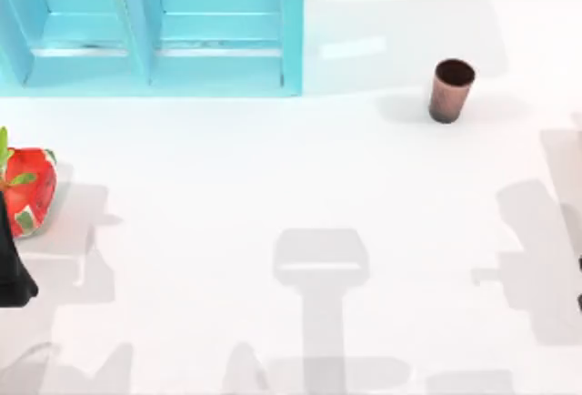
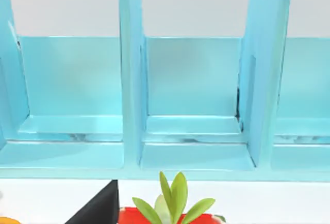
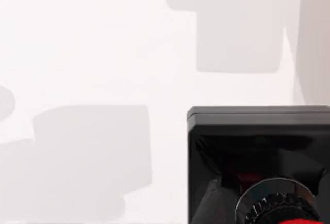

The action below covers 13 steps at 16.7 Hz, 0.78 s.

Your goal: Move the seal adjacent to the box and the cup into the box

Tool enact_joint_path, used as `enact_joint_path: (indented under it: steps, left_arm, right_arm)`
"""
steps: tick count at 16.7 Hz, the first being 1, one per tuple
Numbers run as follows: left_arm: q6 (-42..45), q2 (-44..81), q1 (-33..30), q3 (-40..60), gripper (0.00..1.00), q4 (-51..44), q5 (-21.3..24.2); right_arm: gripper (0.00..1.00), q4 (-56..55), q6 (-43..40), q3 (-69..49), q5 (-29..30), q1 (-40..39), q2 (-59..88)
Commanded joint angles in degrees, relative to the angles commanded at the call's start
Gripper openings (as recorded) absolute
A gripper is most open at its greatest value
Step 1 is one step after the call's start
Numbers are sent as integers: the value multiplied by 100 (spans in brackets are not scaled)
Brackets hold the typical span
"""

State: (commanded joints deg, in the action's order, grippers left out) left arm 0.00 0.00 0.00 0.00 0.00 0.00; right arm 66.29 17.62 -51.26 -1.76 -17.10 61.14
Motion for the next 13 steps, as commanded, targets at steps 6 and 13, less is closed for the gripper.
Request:
enact_joint_path:
  steps: [6, 13]
  left_arm:
    - [0, 0, 0, 0, 100, 0, 0]
    - [0, 0, 0, 0, 100, 0, 0]
  right_arm:
    - [0, -1130, 34, 964, 11, -51, 141]
    - [23, -1140, 34, 974, 12, -52, 143]
